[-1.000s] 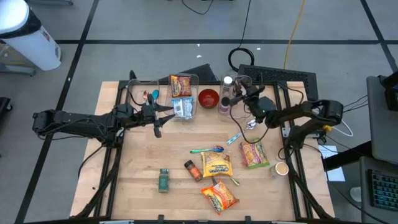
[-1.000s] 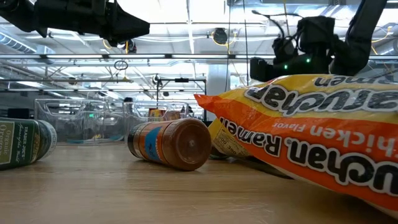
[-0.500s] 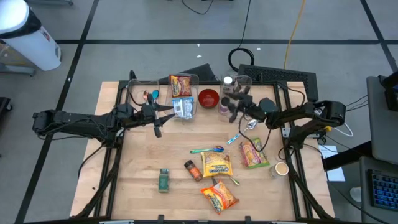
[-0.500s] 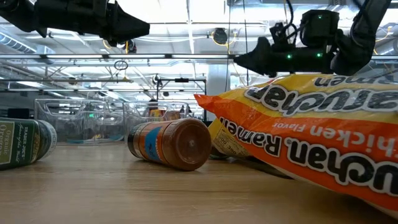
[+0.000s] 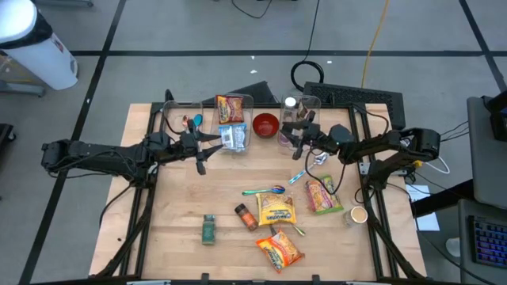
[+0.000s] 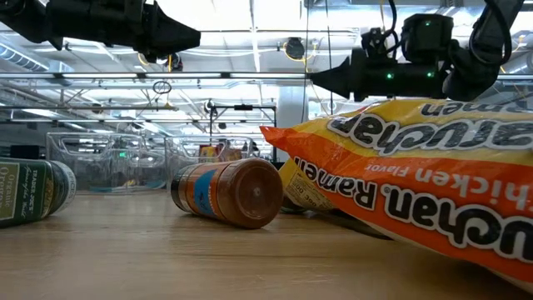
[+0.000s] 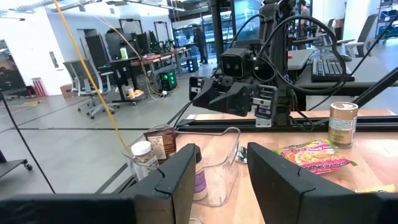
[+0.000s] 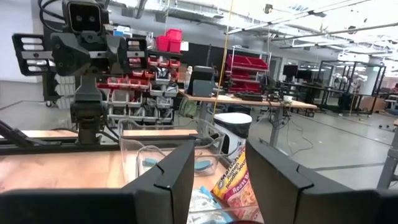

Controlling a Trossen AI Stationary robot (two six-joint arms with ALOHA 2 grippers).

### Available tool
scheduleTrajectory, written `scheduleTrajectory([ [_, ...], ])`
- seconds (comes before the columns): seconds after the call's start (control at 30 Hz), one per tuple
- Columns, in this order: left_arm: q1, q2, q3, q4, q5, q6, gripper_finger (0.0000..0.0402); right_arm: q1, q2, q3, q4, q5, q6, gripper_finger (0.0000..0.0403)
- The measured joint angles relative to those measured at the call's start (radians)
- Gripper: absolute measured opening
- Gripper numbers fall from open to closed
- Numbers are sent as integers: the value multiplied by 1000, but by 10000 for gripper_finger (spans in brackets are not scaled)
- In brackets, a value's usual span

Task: Pick & Place Food Item
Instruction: Put the white spoon into the left transparent bin

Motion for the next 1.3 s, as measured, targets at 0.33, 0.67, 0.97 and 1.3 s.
scheduleTrajectory([
  [0.33, 0, 0, 0, 0, 0, 0, 152, 0, 0, 0, -15, 0, 0, 135],
  [0.67, 0, 0, 0, 0, 0, 0, 152, 0, 0, 0, -15, 0, 0, 134],
  [0.97, 0, 0, 0, 0, 0, 0, 152, 0, 0, 0, -15, 0, 0, 135],
  [1.3, 0, 0, 0, 0, 0, 0, 152, 0, 0, 0, -30, 0, 0, 131],
])
